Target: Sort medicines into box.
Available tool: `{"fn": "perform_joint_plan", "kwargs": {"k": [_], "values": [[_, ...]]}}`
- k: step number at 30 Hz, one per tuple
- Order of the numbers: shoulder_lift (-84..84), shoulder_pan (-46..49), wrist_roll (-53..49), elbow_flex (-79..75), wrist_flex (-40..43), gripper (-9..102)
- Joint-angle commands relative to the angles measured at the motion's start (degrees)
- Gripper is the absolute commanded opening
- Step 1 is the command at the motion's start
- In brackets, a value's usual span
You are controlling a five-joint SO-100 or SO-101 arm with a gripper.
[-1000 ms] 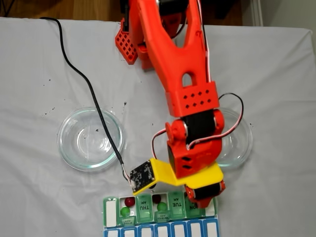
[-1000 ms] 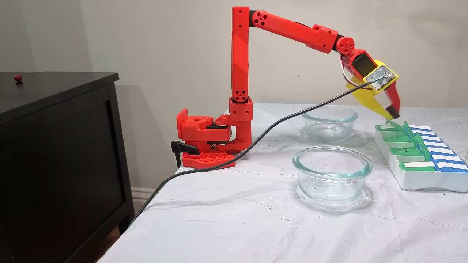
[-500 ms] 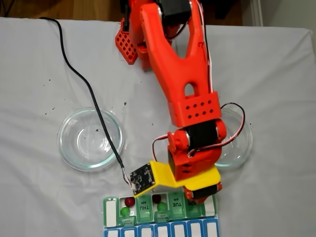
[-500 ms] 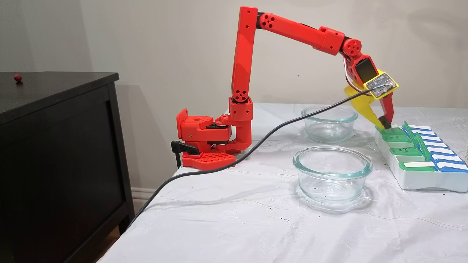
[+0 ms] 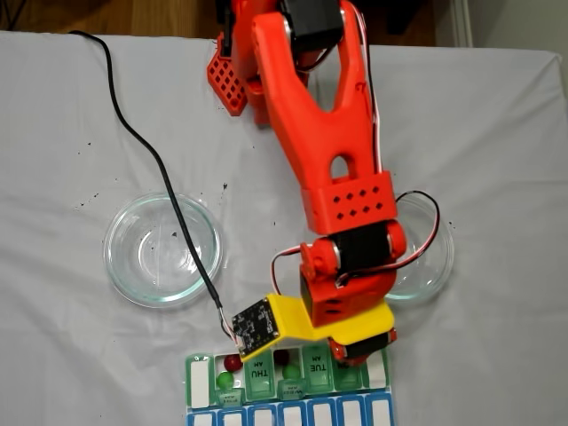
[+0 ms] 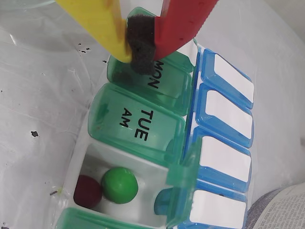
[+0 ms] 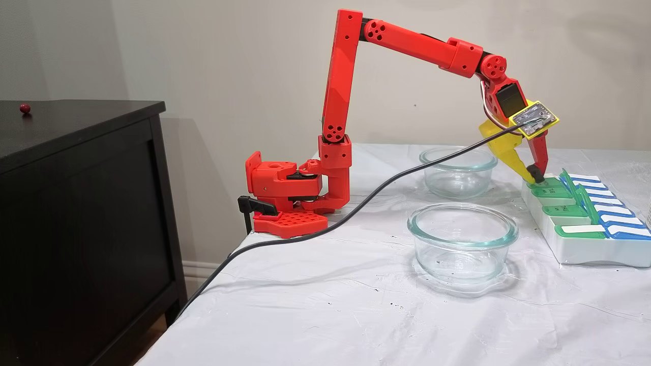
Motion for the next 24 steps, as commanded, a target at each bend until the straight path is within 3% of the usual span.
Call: {"fn": "perform_joint_plan", "kwargs": {"k": [1, 12, 19, 24], "values": [[0.0, -0.5, -0.8, -1.5, 0.3, 0], [15.4, 4.0, -1.0, -4.4, -8.1, 0], [16.7, 8.1, -5.1, -6.9, -13.0, 0], [11.2, 10.5, -11.2, -11.0, -8.7, 0]]}}
